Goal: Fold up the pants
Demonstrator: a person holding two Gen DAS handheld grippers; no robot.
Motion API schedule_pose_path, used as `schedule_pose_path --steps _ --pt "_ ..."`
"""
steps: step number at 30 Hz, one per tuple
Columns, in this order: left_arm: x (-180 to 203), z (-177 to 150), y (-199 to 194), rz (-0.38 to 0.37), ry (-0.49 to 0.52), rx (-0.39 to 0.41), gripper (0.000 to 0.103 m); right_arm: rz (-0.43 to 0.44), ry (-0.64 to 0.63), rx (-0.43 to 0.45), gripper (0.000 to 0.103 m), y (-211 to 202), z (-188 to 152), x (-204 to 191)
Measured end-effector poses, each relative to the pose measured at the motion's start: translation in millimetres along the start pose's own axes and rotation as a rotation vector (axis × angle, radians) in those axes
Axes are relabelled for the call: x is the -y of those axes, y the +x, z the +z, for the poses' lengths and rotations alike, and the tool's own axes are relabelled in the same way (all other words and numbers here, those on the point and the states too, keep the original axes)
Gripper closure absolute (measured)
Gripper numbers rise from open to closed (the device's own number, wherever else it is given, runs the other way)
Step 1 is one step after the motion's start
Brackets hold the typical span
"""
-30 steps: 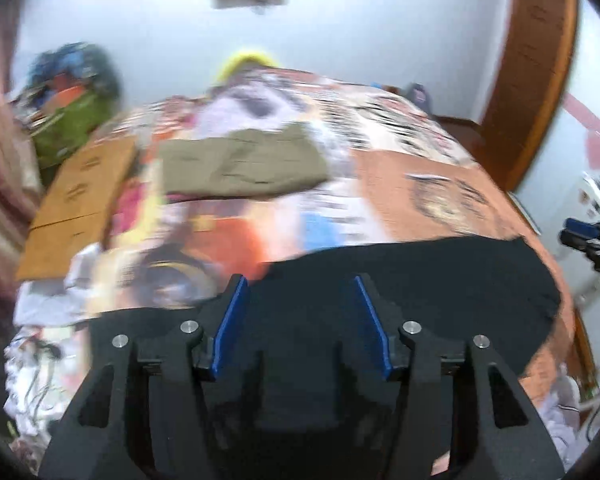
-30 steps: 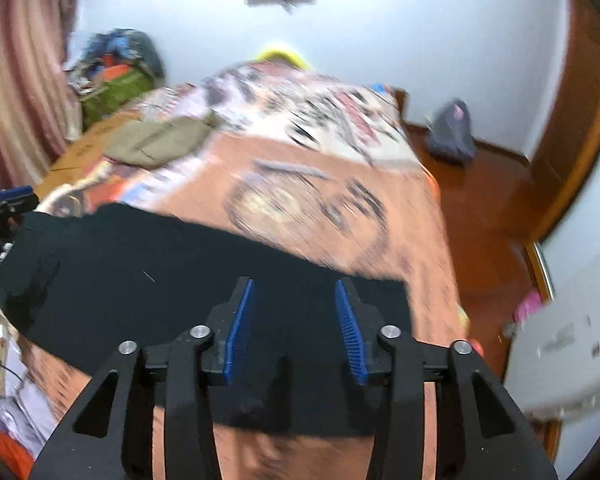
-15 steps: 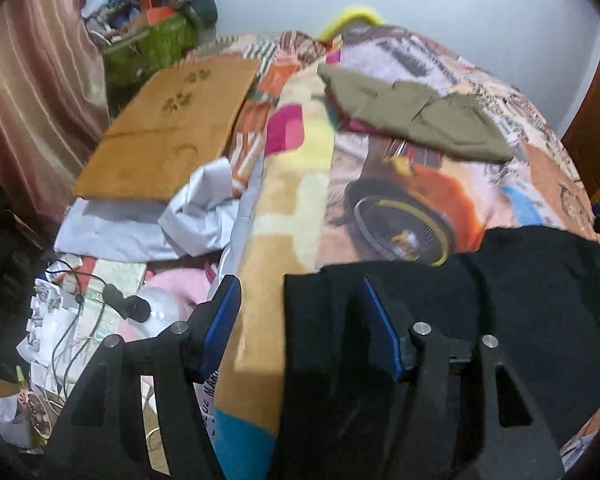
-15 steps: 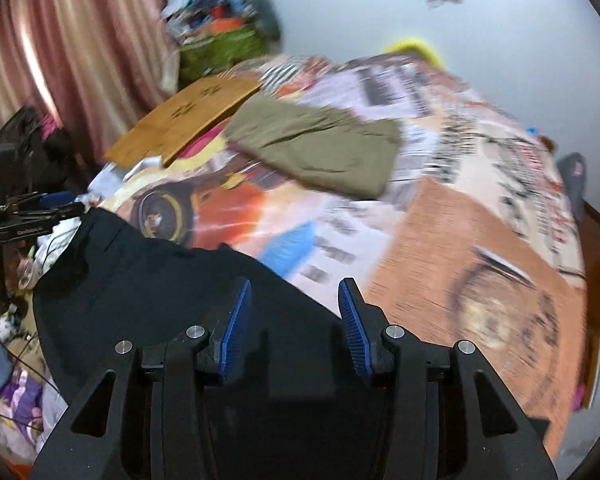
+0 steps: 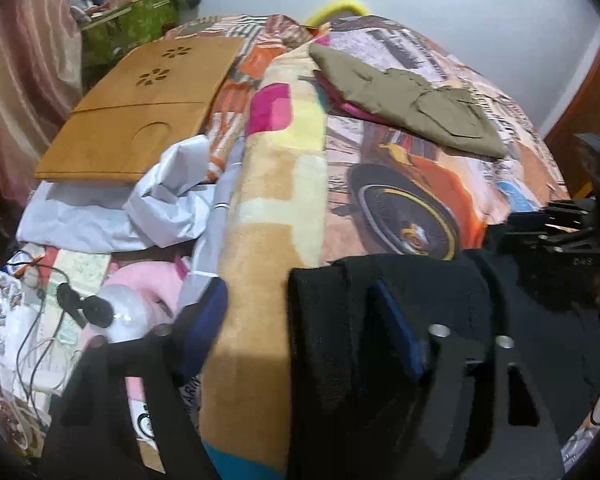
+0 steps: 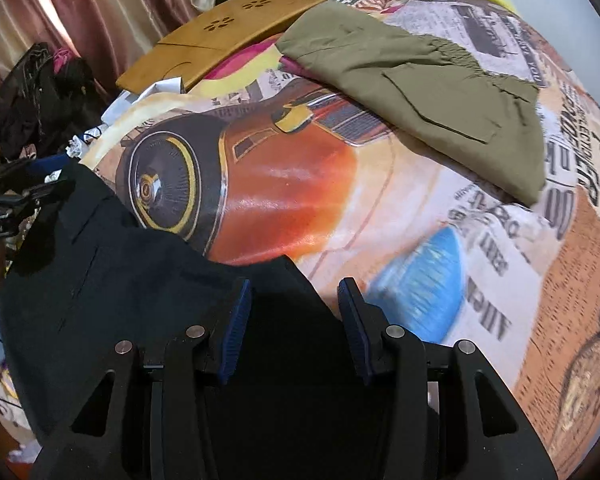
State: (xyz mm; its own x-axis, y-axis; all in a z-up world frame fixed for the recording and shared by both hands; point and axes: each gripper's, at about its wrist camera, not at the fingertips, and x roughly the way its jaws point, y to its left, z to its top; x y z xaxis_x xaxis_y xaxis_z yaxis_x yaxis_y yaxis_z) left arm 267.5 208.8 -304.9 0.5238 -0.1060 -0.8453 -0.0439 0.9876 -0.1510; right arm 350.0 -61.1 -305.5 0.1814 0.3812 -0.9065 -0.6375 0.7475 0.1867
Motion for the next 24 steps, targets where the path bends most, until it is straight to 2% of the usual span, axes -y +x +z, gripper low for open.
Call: schedule_pose_path --steps 1,3,5,6,8,10,12,13,19,24 --pt "1.1 -0.1 0.2 -0.023 0.001 -0.003 0.045 0.012 -0.005 -0.005 0.064 0.6 0.2 -1.9" --pt "4.3 -0.6 1.0 -0.036 0.009 -0.002 0.049 0.013 -0.02 -0.02 0.07 3.2 1.8 -5.6" --pt "5.6 -1.3 2.8 -0.058 0.015 -0.004 0.06 0.002 -0.038 -0.026 0.08 5.9 2.9 -9.2" --pt "4.7 -1.5 3.6 -0.074 0.007 -0.008 0.062 -0.009 -0.044 -0.026 0.081 7.1 3.0 -10.6" --pt "3.4 -2.1 3.6 -0.111 -0.012 -0.009 0.074 -0.009 -0.04 -0.02 0.088 7.1 2.8 -10.7" --pt "5.3 -2.8 1.7 -0.137 -0.018 -0.003 0.083 -0.001 -0.011 -0.003 0.09 4.4 2.1 -7.7" --pt "11.8 -3.9 -2.3 -0.111 0.006 0.012 0.087 0.003 0.004 0.016 0.093 1.8 1.8 -6.0" --pt "15.5 -4.4 -5.3 -0.09 0.023 0.022 0.092 0.0 0.0 0.027 0.094 0.0 1.5 -6.4" --pt "21.7 -3.4 -21.6 -0.005 0.062 0.072 0.095 -0.085 -0.081 0.118 0.098 -14.7 2.2 -19.4" --pt "10.4 2.1 -22.0 0.028 0.039 0.074 0.095 -0.107 -0.065 0.142 0.099 -14.9 8.7 -11.2"
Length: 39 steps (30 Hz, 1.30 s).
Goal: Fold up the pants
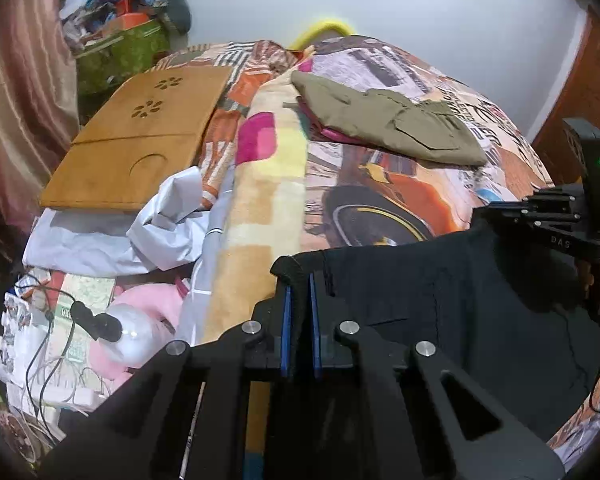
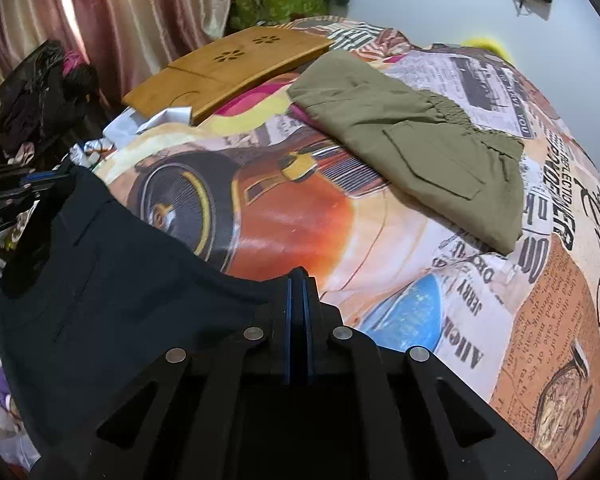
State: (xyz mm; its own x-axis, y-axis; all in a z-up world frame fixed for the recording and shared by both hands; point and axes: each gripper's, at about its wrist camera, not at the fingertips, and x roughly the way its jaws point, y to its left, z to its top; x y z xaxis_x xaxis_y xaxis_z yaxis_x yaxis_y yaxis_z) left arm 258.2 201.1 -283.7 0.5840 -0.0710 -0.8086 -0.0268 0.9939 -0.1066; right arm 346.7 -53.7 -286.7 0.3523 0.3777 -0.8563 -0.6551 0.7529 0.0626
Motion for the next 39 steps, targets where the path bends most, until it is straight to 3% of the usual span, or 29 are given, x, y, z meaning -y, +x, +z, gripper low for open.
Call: schedule_pose_path --steps 2,5,11,16,20,23,26,30,33,39 --pt "-3.5 0.8 10.3 0.075 0.019 -0.016 0.1 -0.027 -0.007 -0.013 0.099 7.5 0.9 1.4" --pt "-15.3 -0.9 24.9 0.039 -0.029 -0.06 0.1 -0.054 -0.023 -0.031 0.099 16.3 0.5 0.5" --pt "-10.4 -0.1 25.3 0.088 0.013 -0.064 0.098 -0.151 0.077 0.001 0.099 3.8 6.2 29.0" --pt "-10.5 5.9 -5.8 0.08 -0.011 -0.015 0.096 -0.058 0.133 0.019 0.094 -37.6 -4.5 36.0" --pt "4.0 -0.2 -32.6 0.021 -0.006 0.01 0.079 -0.018 0.112 0.043 0.069 -66.8 -29.5 15.4" --pt "27.3 -18.9 -43.3 -0.032 0.031 0.0 0.071 0.021 0.105 0.023 0.069 -75.2 -52.0 -3.2" --pt "49.2 -45.8 -45.0 -0.034 0.079 -0.034 0.062 0.048 0.093 -0.008 0.069 -77.5 -80.2 -22.2" --pt "57.1 -82.2 -37.4 0.009 0.088 -0.096 0.06 0.016 0.074 -0.038 0.069 -76.2 -116.1 -37.8" --pt "53.0 -105.7 -36.6 0.036 0.074 -0.115 0.06 -0.031 0.06 0.0 0.065 -91.1 -135.9 -43.3" --pt "54.8 -104.0 -59.5 0.079 0.064 -0.101 0.059 -0.08 0.119 0.036 0.061 -130.2 -168.2 -27.8"
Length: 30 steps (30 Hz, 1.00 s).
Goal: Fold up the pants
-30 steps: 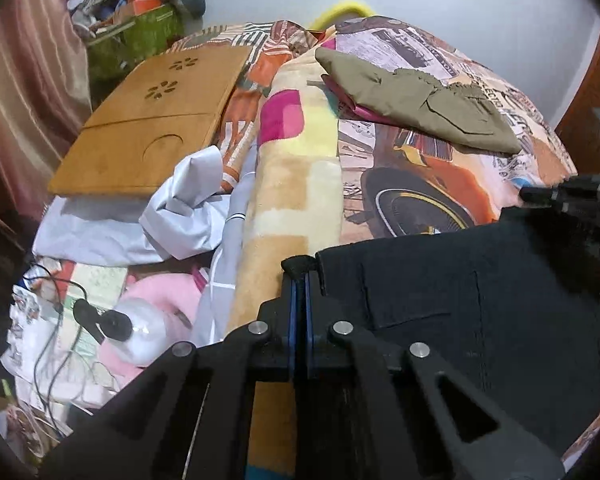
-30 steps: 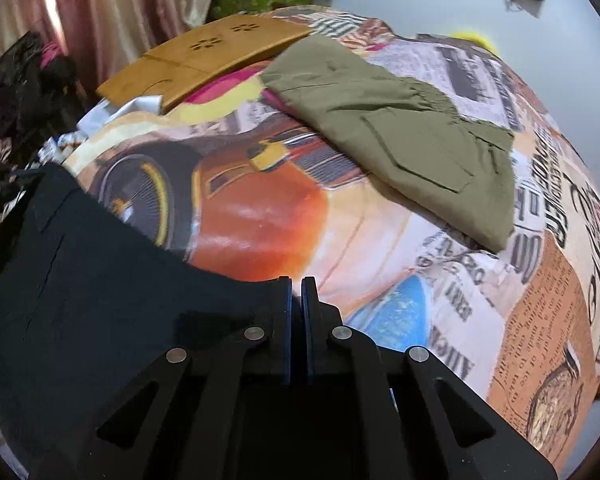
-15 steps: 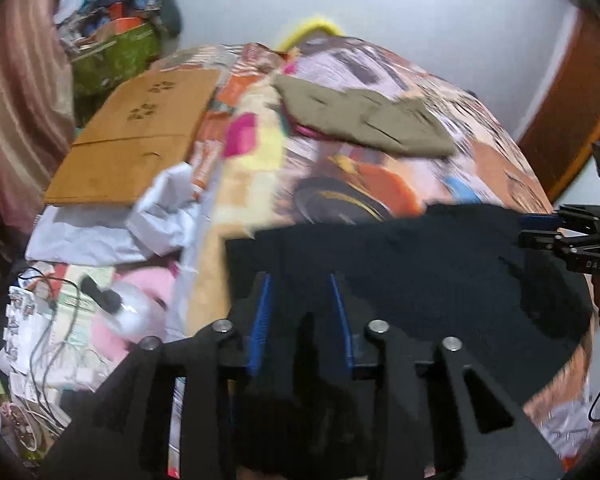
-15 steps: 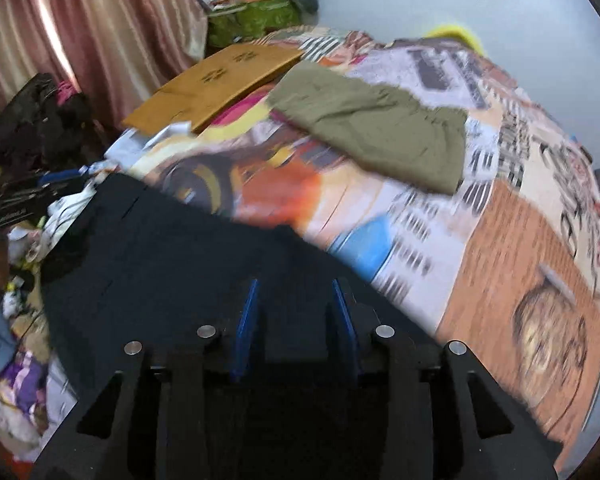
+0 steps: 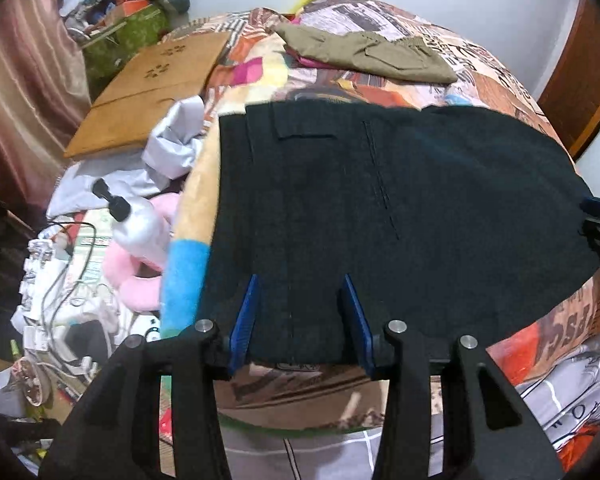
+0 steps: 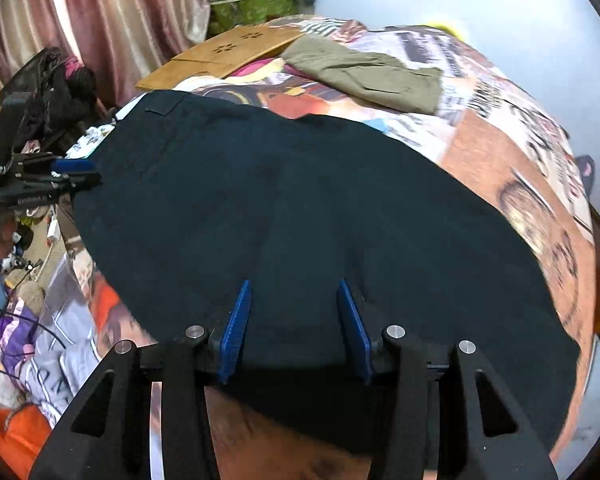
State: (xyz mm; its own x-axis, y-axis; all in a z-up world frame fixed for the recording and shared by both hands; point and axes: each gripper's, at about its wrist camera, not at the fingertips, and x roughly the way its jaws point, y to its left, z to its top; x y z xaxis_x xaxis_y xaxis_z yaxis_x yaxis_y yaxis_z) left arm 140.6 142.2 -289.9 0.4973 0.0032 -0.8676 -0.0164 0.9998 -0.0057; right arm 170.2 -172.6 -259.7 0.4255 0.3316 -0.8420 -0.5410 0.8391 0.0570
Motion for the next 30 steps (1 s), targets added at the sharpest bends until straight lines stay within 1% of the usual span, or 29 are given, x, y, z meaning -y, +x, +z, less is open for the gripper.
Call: schedule_pose_path --steps 3,4,7,8,10,11,14,18,20,21,25,30 --pt "7.4 12.8 -15.1 0.008 0.002 0.037 0.058 -0.065 0.054 0.097 0.061 -36.7 -10.5 24.2" --pt "14.4 19.2 -21.1 0.016 0.007 0.059 0.056 -0.081 0.072 0.115 0.061 -44.8 -11.5 31.5" --pt "34.2 37.7 -33.2 0.01 0.02 0.111 0.053 -0.128 0.17 0.19 0.059 -84.1 -23.2 65.9" --pt "45.6 45.3 -38.4 -0.007 0.03 0.131 0.052 -0.146 0.203 0.212 0.057 -96.8 -27.9 75.9" --pt "66.5 59.2 -45.9 -0.04 0.052 0.163 0.051 -0.206 0.26 0.25 0.057 -121.2 -41.0 99.2" --pt "80.5 67.7 -50.1 -0.061 0.07 0.182 0.049 -0.228 0.274 0.256 0.057 -126.7 -44.1 106.1" --pt "124.5 89.5 -61.6 -0.119 0.136 0.233 0.044 -0.323 0.345 0.271 0.056 -147.1 -68.8 132.2" --pt "188.3 111.2 -68.1 -0.217 0.217 0.273 0.039 -0.357 0.457 0.262 0.054 -152.7 -104.7 155.6" --pt "223.5 120.4 -62.8 -0.27 0.249 0.261 0.036 -0.365 0.507 0.265 0.045 -153.2 -123.3 161.3" --pt "237.8 123.5 -59.0 -0.289 0.263 0.249 0.036 -0.365 0.534 0.27 0.044 -151.5 -133.4 164.8" --pt "303.9 127.5 -34.7 -0.34 0.34 0.174 0.036 -0.323 0.627 0.253 0.043 -136.4 -164.3 173.5" --pt "360.9 112.5 -7.5 -0.357 0.424 0.107 0.036 -0.243 0.778 0.222 0.043 -112.2 -198.0 186.0"
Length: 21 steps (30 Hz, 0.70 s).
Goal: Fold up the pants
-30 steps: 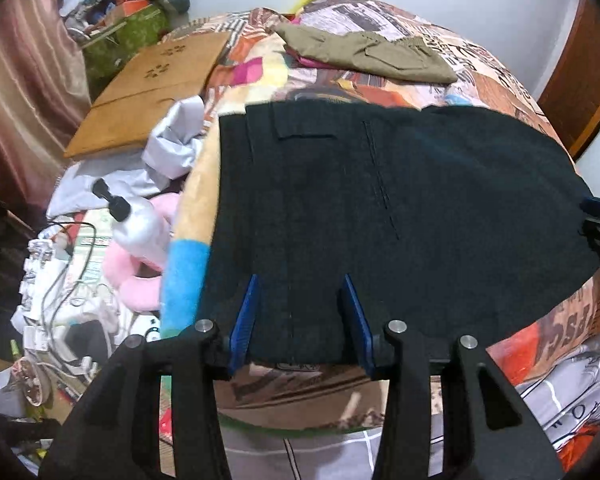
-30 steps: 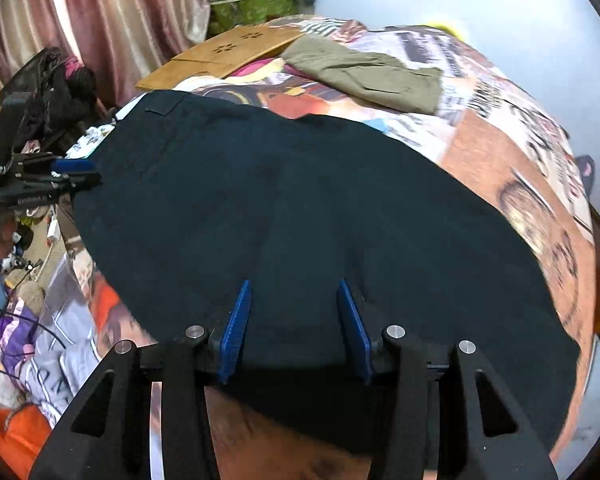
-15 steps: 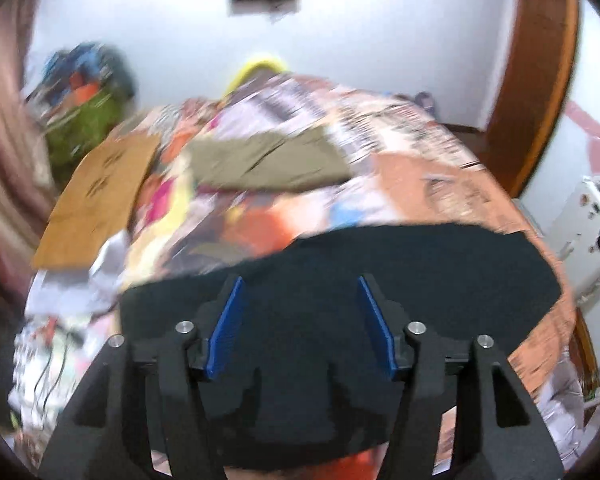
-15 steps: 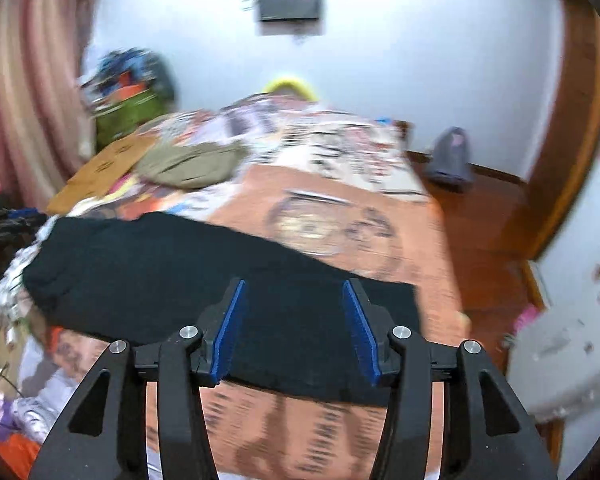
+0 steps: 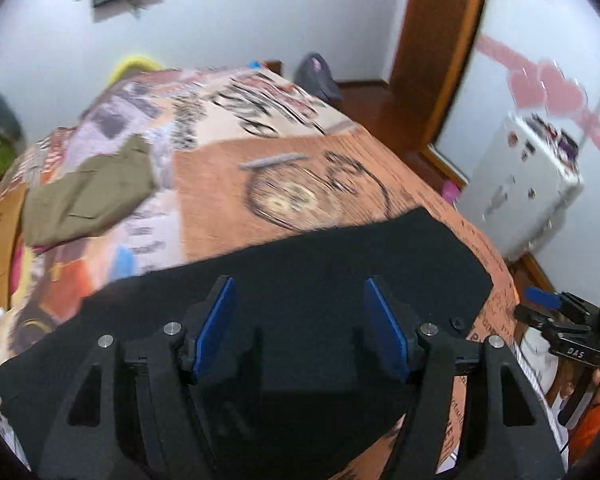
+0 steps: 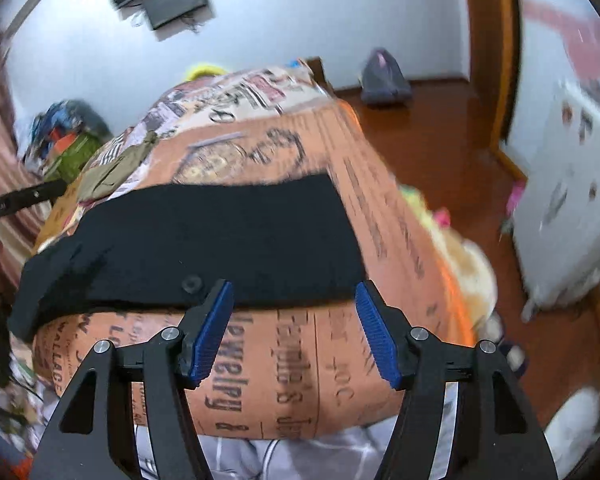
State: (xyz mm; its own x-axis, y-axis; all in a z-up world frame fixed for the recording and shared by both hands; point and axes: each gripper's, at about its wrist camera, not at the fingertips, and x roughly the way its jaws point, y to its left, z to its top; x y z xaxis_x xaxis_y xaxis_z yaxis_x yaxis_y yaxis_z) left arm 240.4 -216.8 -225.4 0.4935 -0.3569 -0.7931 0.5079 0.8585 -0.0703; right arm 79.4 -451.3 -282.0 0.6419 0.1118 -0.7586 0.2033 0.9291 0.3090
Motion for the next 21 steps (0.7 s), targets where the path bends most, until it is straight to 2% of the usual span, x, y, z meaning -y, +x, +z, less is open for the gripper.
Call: schedule_pose_path --steps 5,11,15,21 --pt "29.8 -12.4 41.8 -0.006 0.062 -0.093 0.036 0.057 0.105 -0.048 0.043 18.3 -9.7 12.6" --pt "41.0 -19.4 68.1 -0.012 0.08 -0.155 0.036 0.133 0.206 -0.072 0.043 33.4 -11.2 26.8" --pt "45.2 -20.6 74.8 0.017 0.108 -0.148 0.036 0.172 0.245 -0.077 0.042 40.1 -7.6 32.3" --pt "46.7 -20.7 79.5 0.018 0.113 -0.142 0.033 0.211 0.296 -0.066 0.038 45.5 -6.5 38.2"
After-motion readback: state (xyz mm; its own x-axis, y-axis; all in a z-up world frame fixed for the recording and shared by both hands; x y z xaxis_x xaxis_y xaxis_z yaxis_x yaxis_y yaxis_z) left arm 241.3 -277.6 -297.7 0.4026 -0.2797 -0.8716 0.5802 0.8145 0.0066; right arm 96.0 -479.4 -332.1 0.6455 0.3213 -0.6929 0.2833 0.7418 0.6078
